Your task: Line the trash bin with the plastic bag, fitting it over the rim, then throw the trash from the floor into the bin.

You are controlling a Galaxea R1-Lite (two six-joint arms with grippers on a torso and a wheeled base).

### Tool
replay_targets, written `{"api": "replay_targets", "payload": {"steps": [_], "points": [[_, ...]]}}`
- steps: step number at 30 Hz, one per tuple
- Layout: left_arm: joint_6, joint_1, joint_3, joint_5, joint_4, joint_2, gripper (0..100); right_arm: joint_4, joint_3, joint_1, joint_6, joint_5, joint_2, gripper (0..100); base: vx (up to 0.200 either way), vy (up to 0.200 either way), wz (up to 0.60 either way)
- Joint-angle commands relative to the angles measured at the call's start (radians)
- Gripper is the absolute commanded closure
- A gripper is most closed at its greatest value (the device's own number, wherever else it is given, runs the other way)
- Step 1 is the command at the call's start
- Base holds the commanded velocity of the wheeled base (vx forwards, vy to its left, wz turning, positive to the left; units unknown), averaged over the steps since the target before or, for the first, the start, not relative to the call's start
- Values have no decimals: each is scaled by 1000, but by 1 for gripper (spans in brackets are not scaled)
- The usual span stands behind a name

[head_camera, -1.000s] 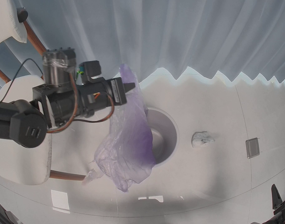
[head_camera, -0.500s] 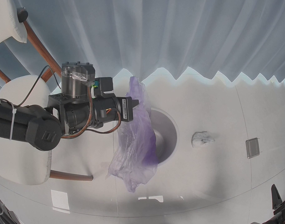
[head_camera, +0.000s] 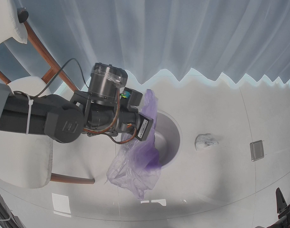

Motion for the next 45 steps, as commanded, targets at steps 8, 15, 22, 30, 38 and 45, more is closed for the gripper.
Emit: {"api": "replay_targets", "payload": {"steps": [8,15,22,30,38,45], "points": [[125,-67,102,90,-87,51,100,-8,-18,6,15,3,-7,0,0,0,0],[293,-39,293,17,-144,-34,100,-5,-180,154,225,6,300,0,0,0,0],[447,-3,369,-52,-179,-51,100,15,-321,238,443,92,731,0,0,0,0],[510,1,372,-48,-185,-53,100,13,-536,298,448,159,1153,0,0,0,0],[514,-9,370,-43,-187,-50,100,1,-656,442,449,158,1372,0,0,0,0],[513,-9,369,-40,-191,-42,100,-5,-791,485,451,155,1513,0,0,0,0]]}}
